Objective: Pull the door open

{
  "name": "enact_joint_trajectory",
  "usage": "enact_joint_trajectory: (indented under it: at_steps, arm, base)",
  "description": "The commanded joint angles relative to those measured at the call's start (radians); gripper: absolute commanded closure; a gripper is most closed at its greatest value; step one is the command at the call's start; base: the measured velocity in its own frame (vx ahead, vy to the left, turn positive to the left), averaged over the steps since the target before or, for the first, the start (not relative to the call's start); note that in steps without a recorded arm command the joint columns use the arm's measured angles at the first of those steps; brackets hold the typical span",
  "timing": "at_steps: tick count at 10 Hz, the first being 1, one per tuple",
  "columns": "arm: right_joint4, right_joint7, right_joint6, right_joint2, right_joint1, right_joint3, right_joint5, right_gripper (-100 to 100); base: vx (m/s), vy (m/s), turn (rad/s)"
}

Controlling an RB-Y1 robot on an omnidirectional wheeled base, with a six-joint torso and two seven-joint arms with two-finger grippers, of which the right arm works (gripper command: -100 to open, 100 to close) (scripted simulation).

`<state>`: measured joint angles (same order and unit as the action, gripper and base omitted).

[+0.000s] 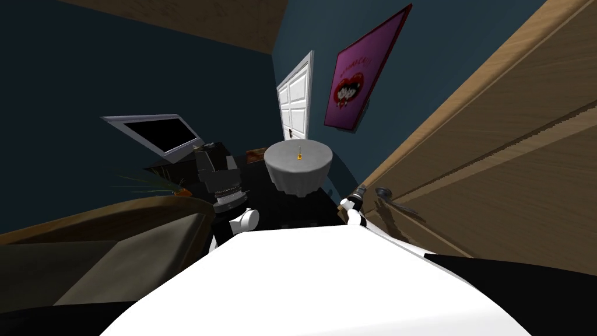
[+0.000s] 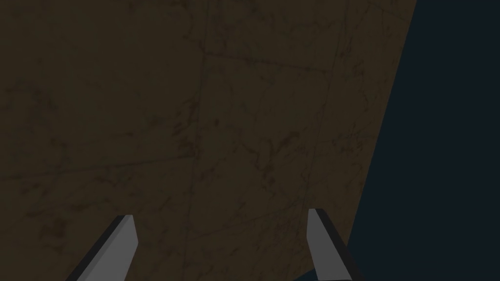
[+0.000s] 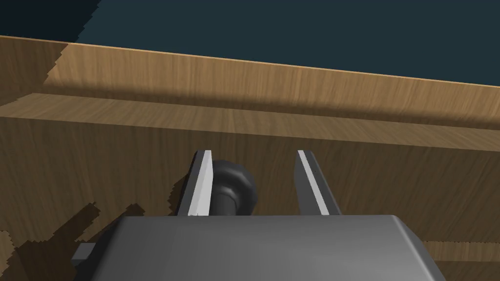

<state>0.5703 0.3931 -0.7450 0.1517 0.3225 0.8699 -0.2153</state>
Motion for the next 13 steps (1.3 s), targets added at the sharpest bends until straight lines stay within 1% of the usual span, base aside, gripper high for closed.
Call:
enact_joint_trajectory:
  at_steps: [1, 3, 5, 6, 7, 8, 9, 11, 12, 13]
  arm:
    - [-0.002, 0.005, 0.004, 0.001, -0.001, 0.009, -0.005, -100]
    - [-0.003, 0.015, 0.015, 0.002, -0.002, 0.026, -0.014, -100]
    - [-0.003, 0.021, 0.022, 0.003, -0.003, 0.037, -0.02, -100]
    - [-0.023, 0.017, 0.008, 0.009, 0.003, 0.032, -0.018, -100]
    - [-0.034, -0.013, 0.008, 0.035, -0.019, 0.03, -0.019, -100]
    - [-0.038, -0.022, 0.007, 0.042, -0.024, 0.029, -0.02, -100]
    - [-0.045, -0.041, 0.007, 0.058, -0.036, 0.028, -0.02, -100]
    - [-0.045, -0.041, 0.007, 0.058, -0.036, 0.028, -0.02, -100]
    - [-0.057, -0.071, 0.005, 0.084, -0.057, 0.024, -0.021, -100]
    - [-0.074, -0.071, 0.005, 0.084, -0.057, 0.024, -0.021, -100]
  base:
    - [-0.085, 0.166, -0.076]
    - [-0.17, 0.132, -0.183]
    - [-0.206, 0.036, -0.175]
    - [-0.095, -0.004, -0.032]
    - [0.051, 0.025, 0.183]
    - [0.117, 0.021, 0.144]
    - [0.148, -0.016, 0.115]
    - [0.072, -0.009, 0.008]
    - [0.062, -0.015, 0.13]
    - [0.062, -0.034, 0.071]
